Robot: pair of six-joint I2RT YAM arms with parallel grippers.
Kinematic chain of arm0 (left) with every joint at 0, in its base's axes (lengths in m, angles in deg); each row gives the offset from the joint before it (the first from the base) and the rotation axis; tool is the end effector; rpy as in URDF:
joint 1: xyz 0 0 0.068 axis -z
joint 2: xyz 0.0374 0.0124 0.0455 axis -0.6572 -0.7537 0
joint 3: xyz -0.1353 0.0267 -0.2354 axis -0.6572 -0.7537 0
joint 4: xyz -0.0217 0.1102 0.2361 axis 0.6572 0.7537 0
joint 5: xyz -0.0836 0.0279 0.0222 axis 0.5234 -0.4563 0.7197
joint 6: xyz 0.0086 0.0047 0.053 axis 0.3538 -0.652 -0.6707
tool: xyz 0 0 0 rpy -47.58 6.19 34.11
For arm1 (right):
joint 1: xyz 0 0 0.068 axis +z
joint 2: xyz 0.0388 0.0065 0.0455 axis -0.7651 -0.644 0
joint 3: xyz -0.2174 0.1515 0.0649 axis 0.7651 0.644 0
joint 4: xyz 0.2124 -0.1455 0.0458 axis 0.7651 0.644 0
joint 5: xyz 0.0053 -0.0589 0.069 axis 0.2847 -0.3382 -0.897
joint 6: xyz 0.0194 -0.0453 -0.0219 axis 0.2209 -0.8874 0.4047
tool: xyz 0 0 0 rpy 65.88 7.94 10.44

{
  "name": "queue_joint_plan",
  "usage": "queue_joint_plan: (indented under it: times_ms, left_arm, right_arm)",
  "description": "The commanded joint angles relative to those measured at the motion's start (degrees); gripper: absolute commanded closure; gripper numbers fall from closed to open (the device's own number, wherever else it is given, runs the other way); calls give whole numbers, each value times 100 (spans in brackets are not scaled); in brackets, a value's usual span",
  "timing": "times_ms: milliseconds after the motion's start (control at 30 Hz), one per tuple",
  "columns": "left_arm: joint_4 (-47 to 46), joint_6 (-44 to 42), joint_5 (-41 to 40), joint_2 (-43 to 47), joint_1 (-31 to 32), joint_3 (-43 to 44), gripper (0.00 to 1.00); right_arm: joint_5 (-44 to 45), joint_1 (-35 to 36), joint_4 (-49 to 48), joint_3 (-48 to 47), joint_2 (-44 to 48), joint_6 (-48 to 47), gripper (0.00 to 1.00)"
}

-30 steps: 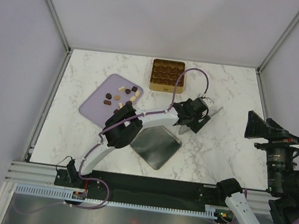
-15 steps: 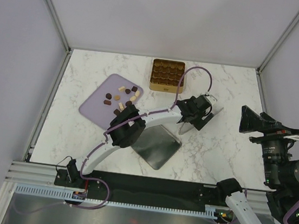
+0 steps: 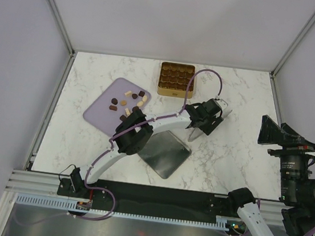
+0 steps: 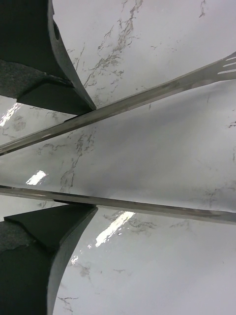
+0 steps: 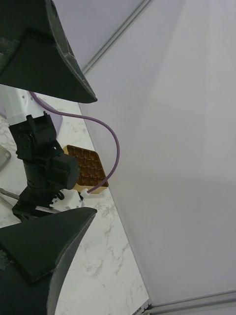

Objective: Pack the chocolate

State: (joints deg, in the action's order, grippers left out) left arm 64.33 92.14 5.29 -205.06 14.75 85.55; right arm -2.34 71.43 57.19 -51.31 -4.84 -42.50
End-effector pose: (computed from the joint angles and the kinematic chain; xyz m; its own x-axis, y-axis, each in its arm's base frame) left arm 0.3141 -0.4521 0.1563 -0.5144 0.5195 -0.6823 0.6884 0.7246 0.0327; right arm 0.0154 -0.0079 0.4398 0.2138 0.5479 -0.8088 -0.1282 0.8365 0.5328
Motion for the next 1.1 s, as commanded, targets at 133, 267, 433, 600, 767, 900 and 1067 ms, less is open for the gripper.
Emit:
queue_joint_plan:
  times_ms: [133,267,433,600,767,900,1067]
  left_arm:
    - [245,-52,-74,336,-64,93,26]
    - [491,-78,-118,994,-64,145,30]
    - [973,53,-92,1654,-64,-126,31]
    - [1422,291,84,2226,-64,-496,34]
    - [1905,528,-144,2815,-73,-952,38]
    - [2608,633,-468,3315,-160,-1093,42]
    - [2636,695,-383,4482,-738,-1972,42]
  right_arm:
    - [155,-7,-138,89,105,-87,5]
    - [147,-7,-129,133,158,-96,5]
    - [42,-7,-68,229,184,-96,5]
    - [-73,-7,204,405,132,-52,5]
    - [-555,-7,327,668,105,0,5]
    - [-871,1,381,1020,-61,53,5]
    - [-1329,-16,372,1310,-413,18,5]
